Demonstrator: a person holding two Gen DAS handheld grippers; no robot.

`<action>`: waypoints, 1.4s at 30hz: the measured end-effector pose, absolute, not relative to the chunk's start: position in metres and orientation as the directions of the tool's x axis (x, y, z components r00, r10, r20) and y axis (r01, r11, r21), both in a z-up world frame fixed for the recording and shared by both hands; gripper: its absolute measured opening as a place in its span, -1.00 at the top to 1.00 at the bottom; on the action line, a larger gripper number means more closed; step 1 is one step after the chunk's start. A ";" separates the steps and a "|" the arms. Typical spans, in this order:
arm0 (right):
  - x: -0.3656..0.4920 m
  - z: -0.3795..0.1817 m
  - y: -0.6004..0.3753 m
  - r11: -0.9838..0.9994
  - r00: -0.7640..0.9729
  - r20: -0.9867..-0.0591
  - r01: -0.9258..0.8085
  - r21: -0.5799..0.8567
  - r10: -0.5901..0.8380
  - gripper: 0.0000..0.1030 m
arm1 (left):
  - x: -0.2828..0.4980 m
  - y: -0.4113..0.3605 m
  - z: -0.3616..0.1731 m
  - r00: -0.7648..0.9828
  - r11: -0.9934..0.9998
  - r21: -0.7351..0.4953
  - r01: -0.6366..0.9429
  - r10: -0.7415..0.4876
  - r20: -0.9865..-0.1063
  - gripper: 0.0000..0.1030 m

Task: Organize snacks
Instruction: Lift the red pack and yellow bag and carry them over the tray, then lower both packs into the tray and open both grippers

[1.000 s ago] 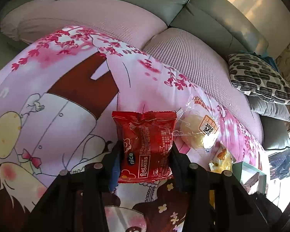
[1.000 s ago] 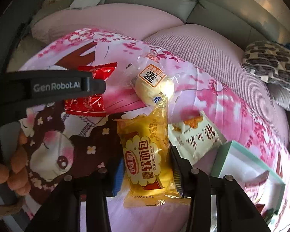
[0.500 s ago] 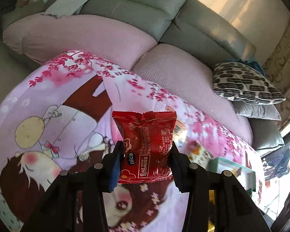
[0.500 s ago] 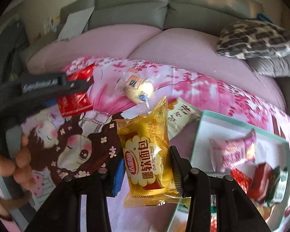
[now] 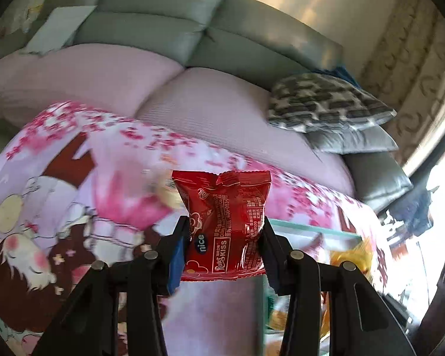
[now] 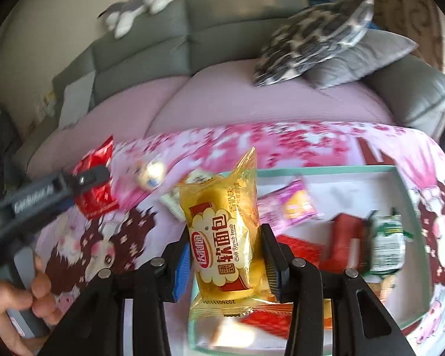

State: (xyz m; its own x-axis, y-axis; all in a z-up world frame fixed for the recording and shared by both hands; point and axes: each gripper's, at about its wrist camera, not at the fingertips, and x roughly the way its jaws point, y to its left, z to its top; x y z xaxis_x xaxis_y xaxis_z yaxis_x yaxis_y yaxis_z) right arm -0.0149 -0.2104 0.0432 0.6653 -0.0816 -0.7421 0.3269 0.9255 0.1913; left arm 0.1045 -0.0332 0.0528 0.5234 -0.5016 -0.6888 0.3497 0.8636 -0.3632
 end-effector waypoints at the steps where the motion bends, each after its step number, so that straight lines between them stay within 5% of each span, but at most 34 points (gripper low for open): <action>1: -0.017 0.045 -0.216 0.921 0.667 -0.739 0.339 0.192 -0.092 0.12 | 0.101 -0.040 0.053 0.514 0.857 -0.363 0.367 -0.511 -0.689 0.09; 27: -0.077 0.026 -0.381 0.724 0.572 -0.731 0.672 0.156 -0.373 0.12 | 0.027 -0.182 0.020 0.302 0.714 -0.265 0.648 -0.561 -0.771 0.09; 42: -0.063 -0.006 -0.382 0.762 0.582 -0.752 0.625 0.170 -0.309 0.14 | 0.030 -0.194 0.000 0.298 0.739 -0.230 0.634 -0.507 -0.809 0.09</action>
State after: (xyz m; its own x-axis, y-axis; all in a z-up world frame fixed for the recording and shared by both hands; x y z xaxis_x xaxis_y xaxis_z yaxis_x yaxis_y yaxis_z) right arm -0.0632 -0.3820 -0.0056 0.5815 -0.3092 -0.7525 0.6251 0.7618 0.1700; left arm 0.0298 -0.1942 -0.0004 0.2980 -0.5071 -0.8087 0.6337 0.7387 -0.2297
